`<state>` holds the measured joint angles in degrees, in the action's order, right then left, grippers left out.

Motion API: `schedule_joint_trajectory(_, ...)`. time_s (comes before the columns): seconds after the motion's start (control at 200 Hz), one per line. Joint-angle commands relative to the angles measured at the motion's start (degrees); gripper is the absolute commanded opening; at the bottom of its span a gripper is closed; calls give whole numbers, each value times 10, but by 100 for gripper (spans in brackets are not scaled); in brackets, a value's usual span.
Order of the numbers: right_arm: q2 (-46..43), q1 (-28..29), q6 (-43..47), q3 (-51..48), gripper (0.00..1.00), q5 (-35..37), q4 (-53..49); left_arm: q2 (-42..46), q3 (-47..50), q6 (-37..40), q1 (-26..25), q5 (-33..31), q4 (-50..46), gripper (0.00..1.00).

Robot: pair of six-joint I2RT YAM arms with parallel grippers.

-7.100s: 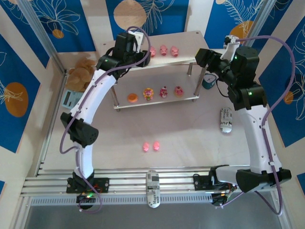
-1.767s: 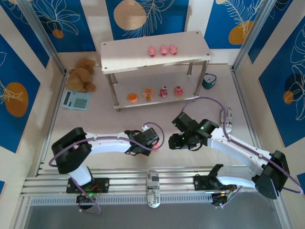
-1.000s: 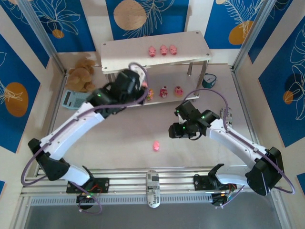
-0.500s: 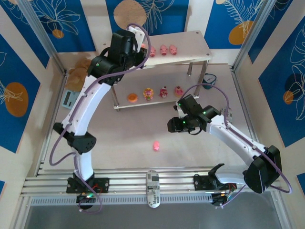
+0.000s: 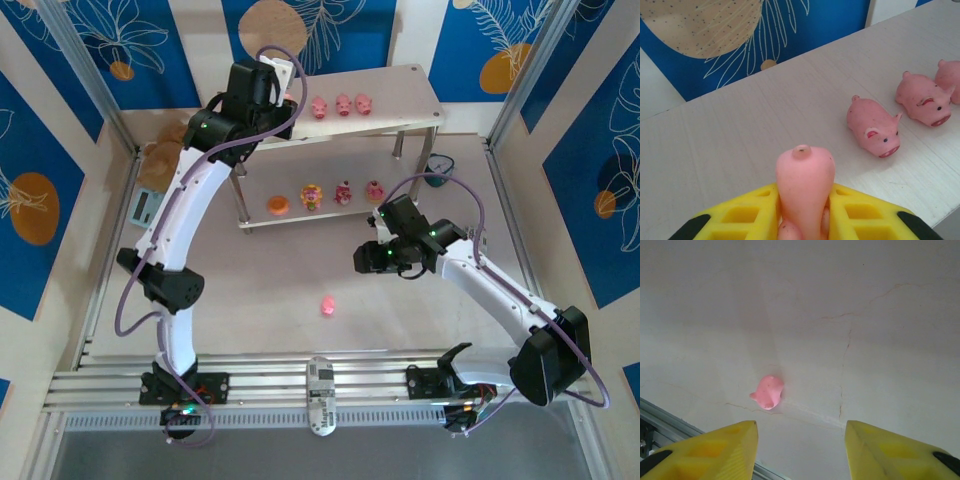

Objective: Place and organize the plastic toys onto the shelf

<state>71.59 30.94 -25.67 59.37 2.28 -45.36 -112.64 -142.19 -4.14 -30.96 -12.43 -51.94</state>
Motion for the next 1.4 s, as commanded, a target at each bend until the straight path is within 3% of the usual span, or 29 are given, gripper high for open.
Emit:
schedule_joint_trajectory(0.0,1,-5,11,-2,51,-23,7,-18,-16,-15,7,22,4,26)
schedule_joint_trajectory(0.665,-8,-28,15,-28,51,-35,9,-61,-16,-41,20,41,34,29)
schedule_joint_trajectory(0.935,-7,-34,17,-30,51,-39,10,-67,-16,-45,22,36,35,44)
schedule_joint_trajectory(1.396,-9,-34,15,-29,51,-41,7,-49,-13,-49,21,41,44,52)
